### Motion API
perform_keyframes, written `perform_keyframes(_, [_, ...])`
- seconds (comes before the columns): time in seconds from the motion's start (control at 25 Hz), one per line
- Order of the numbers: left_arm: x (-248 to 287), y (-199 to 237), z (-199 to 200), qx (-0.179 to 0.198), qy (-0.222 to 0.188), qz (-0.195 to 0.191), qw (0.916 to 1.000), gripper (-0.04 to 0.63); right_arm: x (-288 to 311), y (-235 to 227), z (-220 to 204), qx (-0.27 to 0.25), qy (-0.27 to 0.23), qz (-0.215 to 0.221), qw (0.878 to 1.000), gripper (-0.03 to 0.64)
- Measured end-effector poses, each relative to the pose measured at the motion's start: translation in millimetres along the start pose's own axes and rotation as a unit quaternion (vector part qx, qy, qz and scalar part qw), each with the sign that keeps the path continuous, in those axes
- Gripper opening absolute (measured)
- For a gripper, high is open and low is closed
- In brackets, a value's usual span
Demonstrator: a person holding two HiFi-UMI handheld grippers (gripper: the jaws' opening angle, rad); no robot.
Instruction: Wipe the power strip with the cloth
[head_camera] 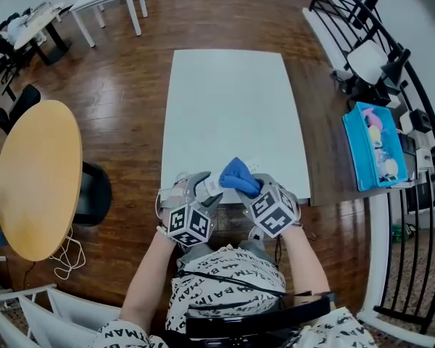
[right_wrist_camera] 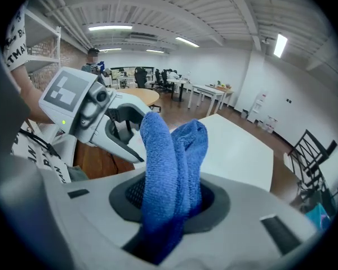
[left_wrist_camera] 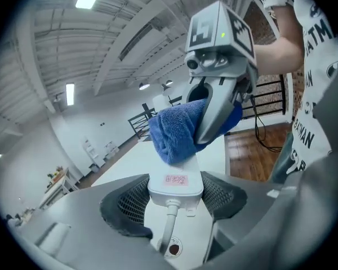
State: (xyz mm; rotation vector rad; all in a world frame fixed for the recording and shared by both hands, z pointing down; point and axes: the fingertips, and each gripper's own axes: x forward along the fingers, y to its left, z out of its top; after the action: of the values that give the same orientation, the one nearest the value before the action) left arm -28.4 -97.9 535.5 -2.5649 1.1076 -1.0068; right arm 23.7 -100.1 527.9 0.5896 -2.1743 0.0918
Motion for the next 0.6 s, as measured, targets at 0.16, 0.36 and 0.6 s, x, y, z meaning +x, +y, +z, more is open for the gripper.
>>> perform_keyframes(0.16, [-9,2,5,-0.009,-0.017,-0.003,0.9998,0.287,-10,-44,-27,0.038,0.013,-0.048,0.998,0.127])
perform_keyframes(0.36, [-16,2,8,-0.025,-0.036,-0.013,0.999,0.287,-21,-84,-54,0.074,0.029,-0.092,0.993,0.127])
perform_keyframes(0.6, [-8,21,4,-0.094,-0.032,0.018,0.9949,0.287,-38,-94,-62,0.12,-0.001,-0.117,0.986,0.127])
